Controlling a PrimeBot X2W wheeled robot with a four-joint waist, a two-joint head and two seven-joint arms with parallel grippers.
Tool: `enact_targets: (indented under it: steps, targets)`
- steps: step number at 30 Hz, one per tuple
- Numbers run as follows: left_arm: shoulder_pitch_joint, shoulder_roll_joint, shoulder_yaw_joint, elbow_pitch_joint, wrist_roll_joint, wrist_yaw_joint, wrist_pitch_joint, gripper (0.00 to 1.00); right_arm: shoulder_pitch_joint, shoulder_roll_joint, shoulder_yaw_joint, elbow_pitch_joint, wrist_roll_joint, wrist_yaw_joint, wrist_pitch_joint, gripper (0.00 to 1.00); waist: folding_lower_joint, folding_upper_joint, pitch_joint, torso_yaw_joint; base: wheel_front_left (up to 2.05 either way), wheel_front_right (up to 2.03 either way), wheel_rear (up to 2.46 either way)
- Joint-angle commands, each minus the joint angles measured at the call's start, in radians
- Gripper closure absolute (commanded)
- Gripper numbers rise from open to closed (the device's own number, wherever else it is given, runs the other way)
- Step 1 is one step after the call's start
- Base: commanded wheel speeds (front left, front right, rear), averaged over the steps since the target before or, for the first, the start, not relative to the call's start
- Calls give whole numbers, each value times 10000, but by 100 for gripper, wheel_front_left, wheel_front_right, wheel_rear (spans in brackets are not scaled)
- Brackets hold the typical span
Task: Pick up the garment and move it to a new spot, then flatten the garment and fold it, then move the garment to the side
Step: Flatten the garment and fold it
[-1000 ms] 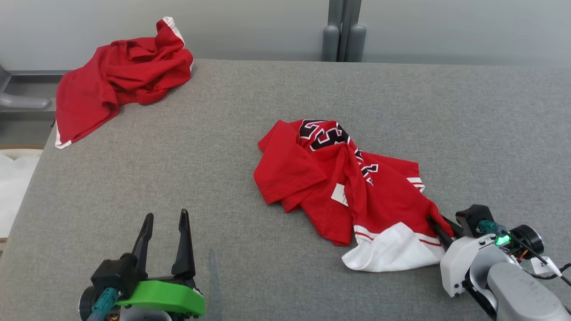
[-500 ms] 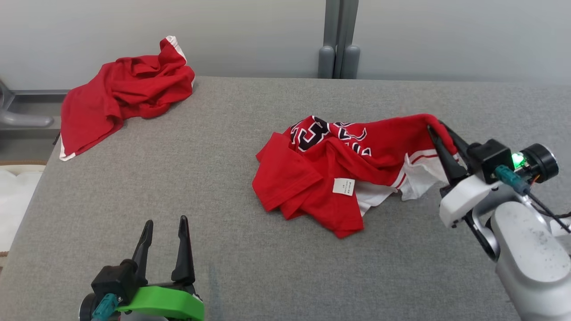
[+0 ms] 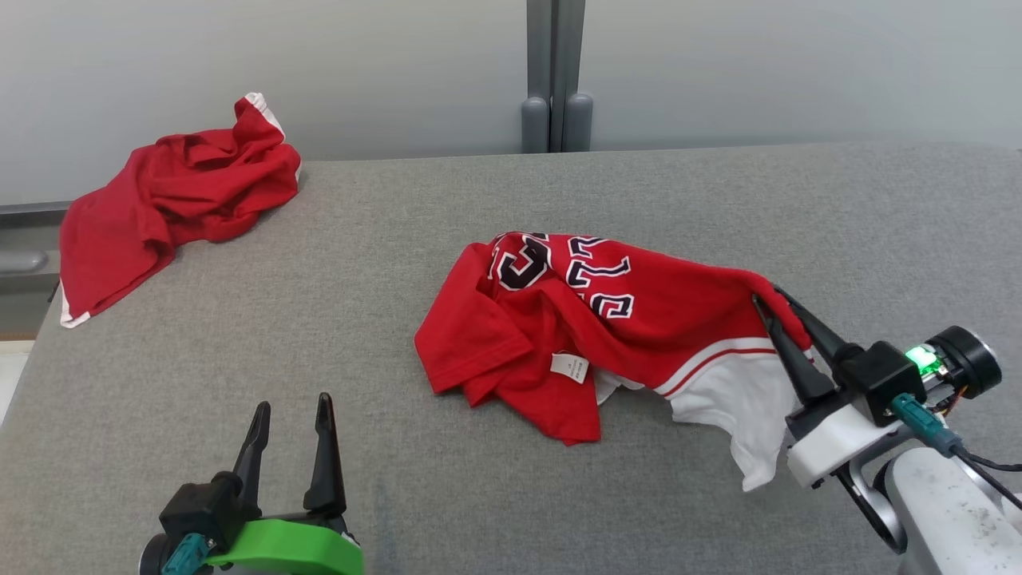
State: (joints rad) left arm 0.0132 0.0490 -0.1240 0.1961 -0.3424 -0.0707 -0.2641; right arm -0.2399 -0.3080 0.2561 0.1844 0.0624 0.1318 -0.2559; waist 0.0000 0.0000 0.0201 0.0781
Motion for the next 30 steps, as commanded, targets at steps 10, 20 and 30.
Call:
enact_targets:
  steps: [10, 20, 30]
  targets:
    - [-232, 27, -82, -14, -39, -56, -5, 0, -403, -133, -1278, 382, 311, -20, 276, 100, 0, 0, 294, 173, 0, 0, 0]
    - [-692, 27, -298, -6, -57, -132, -5, 0, -3085, -916, -1089, 3992, 206, -20, 453, 100, 0, 0, 1097, 896, 0, 0, 0]
    - [-1151, 25, -533, -33, -170, -71, -5, 0, -5829, -898, -1921, 7168, -375, -20, 110, 0, 0, 0, 2050, 1327, 0, 0, 0]
